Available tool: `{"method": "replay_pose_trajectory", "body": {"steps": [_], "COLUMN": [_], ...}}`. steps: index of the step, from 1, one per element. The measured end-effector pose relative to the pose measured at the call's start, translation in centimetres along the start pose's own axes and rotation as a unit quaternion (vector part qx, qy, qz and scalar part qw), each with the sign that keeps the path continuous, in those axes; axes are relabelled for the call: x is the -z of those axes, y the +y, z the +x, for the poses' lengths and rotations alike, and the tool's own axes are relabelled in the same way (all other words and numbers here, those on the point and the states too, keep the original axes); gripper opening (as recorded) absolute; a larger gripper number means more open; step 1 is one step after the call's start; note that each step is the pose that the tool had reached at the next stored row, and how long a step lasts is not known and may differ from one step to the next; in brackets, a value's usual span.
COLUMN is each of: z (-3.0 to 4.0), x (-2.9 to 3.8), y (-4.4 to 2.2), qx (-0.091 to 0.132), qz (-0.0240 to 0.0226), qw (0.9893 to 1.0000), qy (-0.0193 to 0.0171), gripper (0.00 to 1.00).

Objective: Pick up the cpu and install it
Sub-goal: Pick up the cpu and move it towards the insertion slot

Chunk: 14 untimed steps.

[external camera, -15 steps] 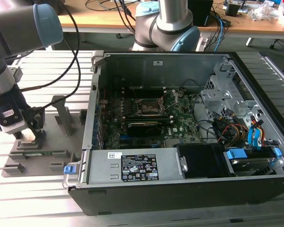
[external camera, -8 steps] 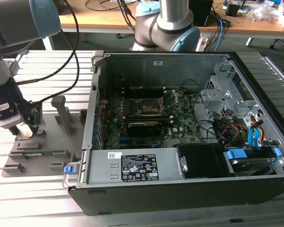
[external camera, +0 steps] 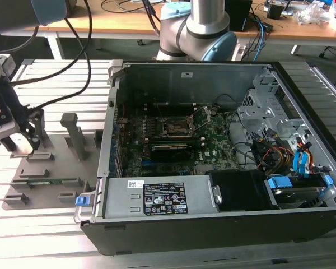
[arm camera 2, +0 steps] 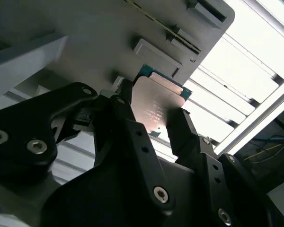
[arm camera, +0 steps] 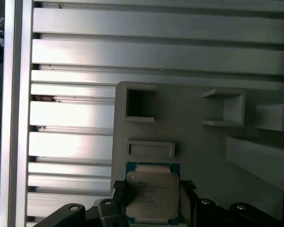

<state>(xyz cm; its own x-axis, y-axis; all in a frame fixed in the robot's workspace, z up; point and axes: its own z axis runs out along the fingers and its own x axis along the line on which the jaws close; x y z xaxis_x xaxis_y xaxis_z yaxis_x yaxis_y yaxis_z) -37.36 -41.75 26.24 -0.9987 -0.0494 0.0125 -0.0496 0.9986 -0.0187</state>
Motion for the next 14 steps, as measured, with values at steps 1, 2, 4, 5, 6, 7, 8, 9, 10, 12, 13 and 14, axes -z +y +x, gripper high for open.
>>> {"method": "replay_pose_trajectory", "body": {"steps": [1, 2, 4, 5, 6, 7, 8, 9, 10, 12, 13, 14], "z": [0.01, 0.01, 0.03, 0.03, 0.04, 0.05, 0.05, 0.06, 0.07, 0.08, 0.08, 0.08], "x": [0.48, 0.96, 2.08, 2.41, 3.14, 3.69, 4.02, 4.6, 5.2, 6.07, 6.37, 6.73], "y": [-0.01, -0.02, -0.03, -0.04, -0.05, -0.06, -0.07, -0.08, -0.09, -0.1, -0.11, -0.12], "qx": [0.0, 0.0, 0.0, 0.0, 0.0, 0.0, 0.0, 0.0, 0.0, 0.0, 0.0, 0.0], "qz": [0.0, 0.0, 0.0, 0.0, 0.0, 0.0, 0.0, 0.0, 0.0, 0.0, 0.0, 0.0], "qw": [1.0, 1.0, 1.0, 1.0, 1.0, 1.0, 1.0, 1.0, 1.0, 1.0, 1.0, 1.0], "qy": [0.0, 0.0, 0.0, 0.0, 0.0, 0.0, 0.0, 0.0, 0.0, 0.0, 0.0, 0.0], "gripper": [0.54, 0.54, 0.54, 0.54, 0.54, 0.54, 0.54, 0.54, 0.54, 0.54, 0.54, 0.54]}}
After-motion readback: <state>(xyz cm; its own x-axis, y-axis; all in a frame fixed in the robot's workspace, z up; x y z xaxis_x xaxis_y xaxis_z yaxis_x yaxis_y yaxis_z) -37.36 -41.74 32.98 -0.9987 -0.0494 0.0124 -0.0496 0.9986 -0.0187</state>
